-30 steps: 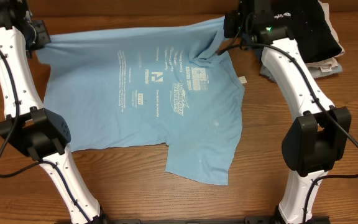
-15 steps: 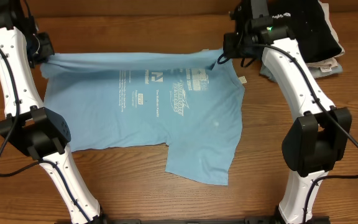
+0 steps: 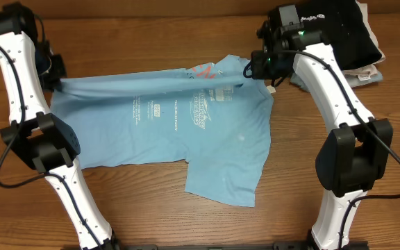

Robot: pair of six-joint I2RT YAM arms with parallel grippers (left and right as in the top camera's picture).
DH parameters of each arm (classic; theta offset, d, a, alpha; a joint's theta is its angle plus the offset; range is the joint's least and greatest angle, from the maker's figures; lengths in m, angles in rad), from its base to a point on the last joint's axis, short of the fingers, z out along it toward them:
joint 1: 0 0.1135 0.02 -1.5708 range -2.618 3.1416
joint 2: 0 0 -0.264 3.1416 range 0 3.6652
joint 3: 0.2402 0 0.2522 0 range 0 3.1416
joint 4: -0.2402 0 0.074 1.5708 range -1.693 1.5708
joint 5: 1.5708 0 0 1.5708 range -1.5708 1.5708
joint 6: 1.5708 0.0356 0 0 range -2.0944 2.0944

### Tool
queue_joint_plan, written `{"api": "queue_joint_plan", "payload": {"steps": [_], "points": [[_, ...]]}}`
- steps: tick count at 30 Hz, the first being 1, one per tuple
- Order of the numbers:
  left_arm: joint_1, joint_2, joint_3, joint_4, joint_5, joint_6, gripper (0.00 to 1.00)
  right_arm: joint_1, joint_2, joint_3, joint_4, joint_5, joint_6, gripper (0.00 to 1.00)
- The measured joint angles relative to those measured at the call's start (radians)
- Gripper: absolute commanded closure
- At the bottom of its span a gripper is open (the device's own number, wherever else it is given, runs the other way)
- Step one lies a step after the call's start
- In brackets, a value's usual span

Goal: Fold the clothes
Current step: 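Release the shirt and move both grippers to its lower edge, then grasp the shirt's bottom-left and bottom-right corners with both grippers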

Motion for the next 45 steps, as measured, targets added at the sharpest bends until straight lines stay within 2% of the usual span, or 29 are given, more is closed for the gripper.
{"api": "queue_joint_plan", "payload": {"steps": [1, 2, 5, 13, 18, 23, 32, 35, 41, 45], "points": [[0.002, 0.012, 0.0, 0.0, -0.004, 0.002, 0.18, 0.0, 0.0, -0.01, -0.007, -0.003, 0.002, 0.33], [0.005, 0.025, 0.0, 0.0, -0.007, 0.003, 0.09, 0.0, 0.0, -0.024, -0.015, -0.005, -0.002, 0.25], [0.013, 0.043, -0.001, -0.001, -0.013, 0.004, 0.0, 0.0, 0.003, -0.051, -0.053, -0.01, -0.003, 0.21], [0.018, 0.042, 0.008, -0.002, -0.002, 0.003, 0.0, 0.0, 0.002, -0.051, -0.074, -0.047, -0.005, 0.15], [0.018, -0.031, 0.011, -0.002, 0.028, 0.003, 0.0, 0.0, -0.084, -0.051, -0.113, -0.05, -0.005, 0.12], [0.015, -0.262, 0.013, 0.001, 0.061, 0.004, 0.0, 0.0, -0.346, -0.046, -0.172, -0.055, -0.004, 0.11], [-0.01, -0.7, 0.032, 0.001, 0.193, 0.024, 0.0, -0.001, -0.654, -0.019, -0.349, -0.016, 0.063, 0.11], [-0.023, -0.816, -0.043, 0.001, 0.203, 0.027, 0.0, -0.003, -0.703, -0.019, -0.404, -0.006, 0.082, 0.1], [-0.026, -1.055, -0.317, -0.004, 0.189, 0.017, 0.0, -0.005, -0.774, -0.027, -0.504, -0.001, 0.135, 0.1], [-0.026, -1.183, -0.523, 0.001, 0.108, -0.035, 0.0, 0.011, -0.807, -0.088, -0.501, -0.002, 0.167, 0.09]]}}
